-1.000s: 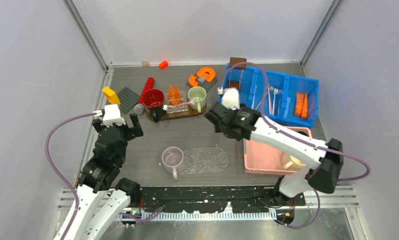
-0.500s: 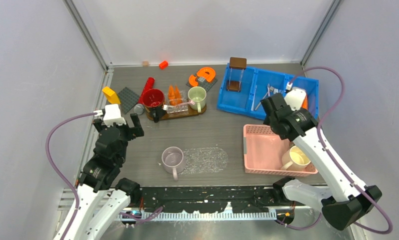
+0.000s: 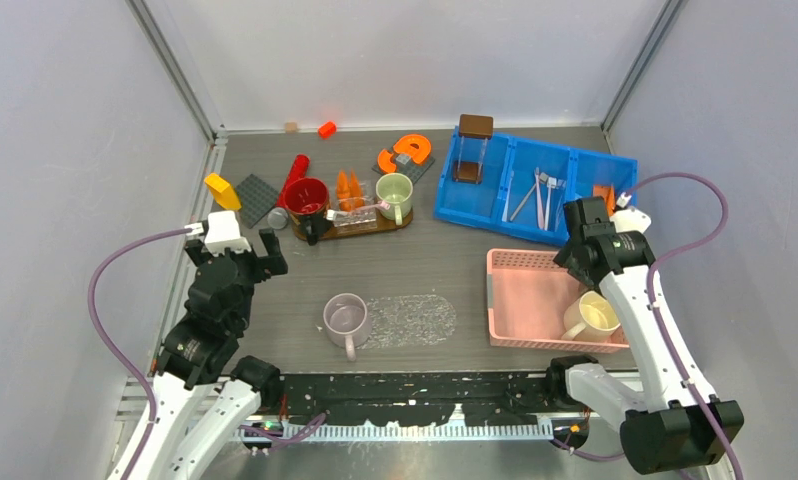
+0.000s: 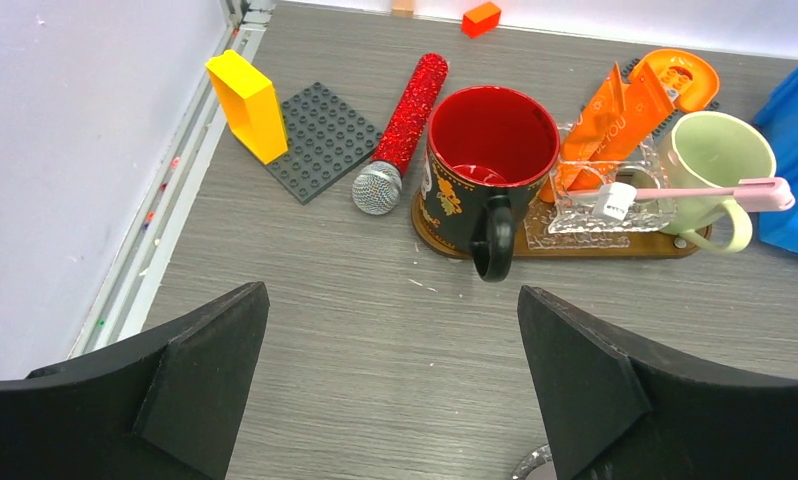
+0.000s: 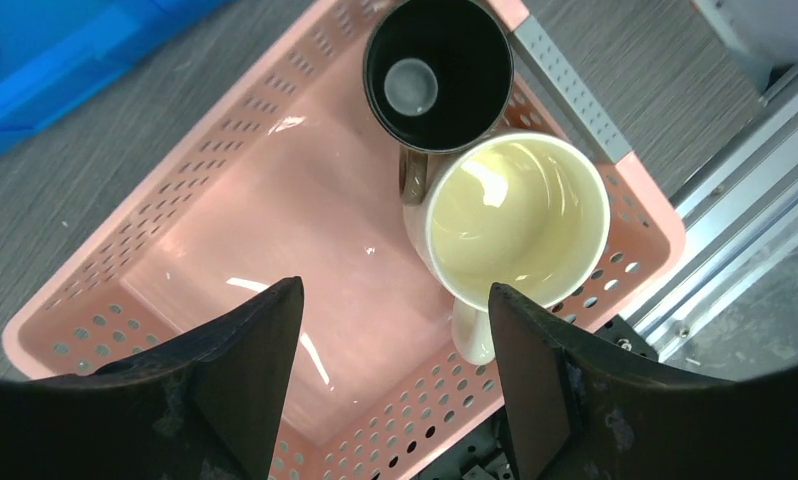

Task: Prepare toiletry sets of a toothbrush and toothpaste on the tray
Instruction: Pick up the cup from the storage box, then place the cup on the tray, then adjust the cup on the tray.

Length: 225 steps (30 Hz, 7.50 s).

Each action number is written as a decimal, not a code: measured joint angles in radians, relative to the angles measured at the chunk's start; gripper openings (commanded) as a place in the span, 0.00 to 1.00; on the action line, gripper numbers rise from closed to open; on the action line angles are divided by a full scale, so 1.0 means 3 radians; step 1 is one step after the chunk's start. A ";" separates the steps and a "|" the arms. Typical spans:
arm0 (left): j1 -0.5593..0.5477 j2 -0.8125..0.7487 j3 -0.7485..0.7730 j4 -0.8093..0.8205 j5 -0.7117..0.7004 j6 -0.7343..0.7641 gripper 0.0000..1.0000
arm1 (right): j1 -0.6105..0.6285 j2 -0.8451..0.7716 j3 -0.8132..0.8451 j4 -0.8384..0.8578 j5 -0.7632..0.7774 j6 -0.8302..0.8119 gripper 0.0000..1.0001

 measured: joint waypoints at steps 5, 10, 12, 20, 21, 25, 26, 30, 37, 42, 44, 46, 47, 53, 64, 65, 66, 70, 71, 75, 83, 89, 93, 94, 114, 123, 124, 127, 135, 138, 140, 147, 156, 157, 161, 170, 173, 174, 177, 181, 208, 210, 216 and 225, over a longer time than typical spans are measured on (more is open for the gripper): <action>-0.0036 -0.0047 -0.0001 0.0005 -0.0001 0.0001 1.00 | -0.0282 0.0097 -0.0251 0.0052 -0.0249 0.0031 0.73; -0.0047 -0.0097 -0.0004 0.0019 -0.0003 0.0001 1.00 | -0.0506 0.0324 -0.0341 0.0109 -0.0394 0.0041 0.69; -0.0051 -0.0106 -0.0006 0.0022 -0.0003 0.0001 1.00 | -0.0548 0.0425 -0.0347 0.0137 -0.0439 0.0047 0.68; -0.0065 -0.0134 -0.0031 0.0023 -0.0014 0.0004 1.00 | -0.0651 0.0811 -0.0520 0.0376 -0.0730 0.0052 0.54; -0.0066 -0.0134 -0.0031 0.0024 -0.0014 0.0004 1.00 | -0.0657 0.0824 -0.0540 0.0392 -0.0760 0.0052 0.52; -0.0066 -0.0134 -0.0031 0.0024 -0.0014 0.0005 1.00 | -0.0670 0.0828 -0.0558 0.0412 -0.0853 0.0020 0.34; -0.0066 -0.0134 -0.0031 0.0024 -0.0014 0.0005 1.00 | -0.0670 0.0828 -0.0558 0.0412 -0.0868 0.0006 0.31; -0.0067 -0.0134 -0.0031 0.0024 -0.0014 0.0009 1.00 | -0.0670 0.0825 -0.0557 0.0444 -0.1002 -0.0019 0.14; -0.0066 -0.0134 -0.0032 0.0024 -0.0014 0.0010 1.00 | -0.0670 0.0739 -0.0530 0.0462 -0.1241 -0.0014 0.01; -0.0066 -0.0134 -0.0032 0.0024 -0.0014 0.0010 1.00 | -0.0669 0.0586 -0.0420 0.0432 -0.1382 -0.0093 0.01; -0.0067 -0.0134 -0.0032 0.0024 -0.0014 0.0010 1.00 | -0.0666 0.0540 -0.0366 0.0412 -0.1404 -0.0126 0.01; -0.0066 -0.0132 -0.0032 0.0024 -0.0014 0.0010 1.00 | -0.0647 0.0473 -0.0259 0.0360 -0.1418 -0.0187 0.01; -0.0066 -0.0132 -0.0032 0.0024 -0.0014 0.0010 1.00 | -0.0628 0.0437 -0.0196 0.0332 -0.1417 -0.0214 0.01; -0.0066 -0.0131 -0.0032 0.0024 -0.0014 0.0010 1.00 | -0.0322 0.0332 0.0275 0.0083 -0.1263 -0.0376 0.01; -0.0066 -0.0094 -0.0046 0.0029 -0.0039 0.0013 1.00 | 0.1172 0.0532 0.1151 -0.0332 -0.0753 -0.0333 0.01; -0.0066 -0.0085 -0.0046 0.0032 -0.0039 0.0013 1.00 | 0.1287 0.0573 0.1188 -0.0347 -0.0729 -0.0315 0.01; -0.0066 -0.0072 -0.0046 0.0036 -0.0039 0.0013 1.00 | 0.1420 0.0621 0.1222 -0.0360 -0.0701 -0.0287 0.01; -0.0066 -0.0019 -0.0047 0.0051 -0.0039 0.0013 1.00 | 0.1916 0.0824 0.1307 -0.0366 -0.0637 -0.0216 0.01; -0.0066 -0.0006 -0.0048 0.0052 -0.0039 0.0014 1.00 | 0.2032 0.0882 0.1324 -0.0360 -0.0637 -0.0193 0.01; -0.0066 0.0022 -0.0056 0.0055 -0.0039 0.0018 1.00 | 0.2445 0.1109 0.1328 -0.0220 -0.0678 -0.0130 0.01; -0.0066 0.0067 -0.0058 0.0088 -0.0041 0.0052 0.99 | 0.3090 0.1695 0.1328 0.0341 -0.0855 -0.0067 0.01; -0.0066 0.0114 -0.0060 0.0099 -0.0039 0.0076 0.98 | 0.3257 0.2070 0.1324 0.0750 -0.1076 -0.0069 0.01; -0.0066 0.0120 -0.0062 0.0100 -0.0039 0.0083 0.98 | 0.3292 0.2261 0.1325 0.0936 -0.1164 -0.0079 0.01; -0.0066 0.0120 -0.0064 0.0100 -0.0041 0.0084 0.98 | 0.3298 0.2321 0.1325 0.0973 -0.1184 -0.0083 0.01; -0.0066 0.0120 -0.0081 0.0123 -0.0041 0.0086 0.98 | 0.3473 0.2781 0.1582 0.0979 -0.1443 -0.0097 0.42; -0.0066 0.0120 -0.0081 0.0123 -0.0039 0.0086 0.98 | 0.3483 0.2569 0.1659 0.0799 -0.1241 -0.0093 0.50; -0.0066 0.0120 -0.0081 0.0123 -0.0039 0.0086 0.98 | 0.3483 0.2478 0.1653 0.0768 -0.1160 -0.0089 0.51; -0.0066 0.0120 -0.0081 0.0125 -0.0039 0.0088 0.98 | 0.3480 0.2318 0.1605 0.0730 -0.1012 -0.0075 0.52; -0.0066 0.0120 -0.0081 0.0123 -0.0038 0.0086 0.98 | 0.3419 0.2144 0.1269 0.0608 -0.0645 -0.0011 0.53; -0.0066 0.0120 -0.0081 0.0123 -0.0039 0.0086 0.98 | 0.3390 0.2146 0.1180 0.0609 -0.0599 -0.0006 0.52; -0.0066 0.0120 -0.0081 0.0123 -0.0039 0.0086 0.98 | 0.3372 0.2160 0.1151 0.0619 -0.0586 -0.0006 0.50; -0.0066 0.0120 -0.0081 0.0123 -0.0039 0.0086 0.98 | 0.3346 0.2342 0.1069 0.0759 -0.0572 -0.0043 0.32; -0.0066 0.0120 -0.0081 0.0123 -0.0039 0.0088 0.98 | 0.3351 0.2385 0.0997 0.0810 -0.0573 -0.0182 0.05; -0.0066 0.0120 -0.0081 0.0123 -0.0039 0.0086 0.98 | 0.3356 0.2385 0.0997 0.0813 -0.0568 -0.0195 0.04; -0.0066 0.0120 -0.0081 0.0123 -0.0038 0.0086 0.98 | 0.3408 0.2385 0.1011 0.0810 -0.0519 -0.0259 0.02; -0.0066 0.0120 -0.0081 0.0125 -0.0038 0.0086 0.98 | 0.3529 0.2392 0.1096 0.0782 -0.0440 -0.0384 0.01; -0.0066 0.0120 -0.0081 0.0125 -0.0038 0.0086 0.98 | 0.3543 0.2417 0.1122 0.0773 -0.0451 -0.0408 0.01; -0.0066 0.0120 -0.0081 0.0125 -0.0038 0.0086 0.98 | 0.3543 0.2424 0.1124 0.0773 -0.0463 -0.0412 0.01; -0.0066 0.0120 -0.0081 0.0123 -0.0038 0.0086 0.98 | 0.3543 0.2430 0.1129 0.0776 -0.0512 -0.0415 0.01; -0.0066 0.0120 -0.0081 0.0125 -0.0038 0.0086 0.98 | 0.3545 0.2431 0.1141 0.0776 -0.0575 -0.0415 0.01; -0.0066 0.0118 -0.0081 0.0123 -0.0039 0.0086 0.98 | 0.3525 0.2397 0.1116 0.0853 -0.0868 -0.0259 0.00; -0.0066 0.0118 -0.0081 0.0123 -0.0038 0.0086 0.98 | 0.3525 0.2382 0.1115 0.0856 -0.0875 -0.0257 0.00; -0.0066 0.0118 -0.0081 0.0123 -0.0039 0.0086 0.98 | 0.3525 0.2379 0.1102 0.0858 -0.0889 -0.0238 0.00; -0.0066 0.0118 -0.0081 0.0123 -0.0038 0.0086 0.98 | 0.3525 0.2380 0.1049 0.0861 -0.0945 -0.0094 0.01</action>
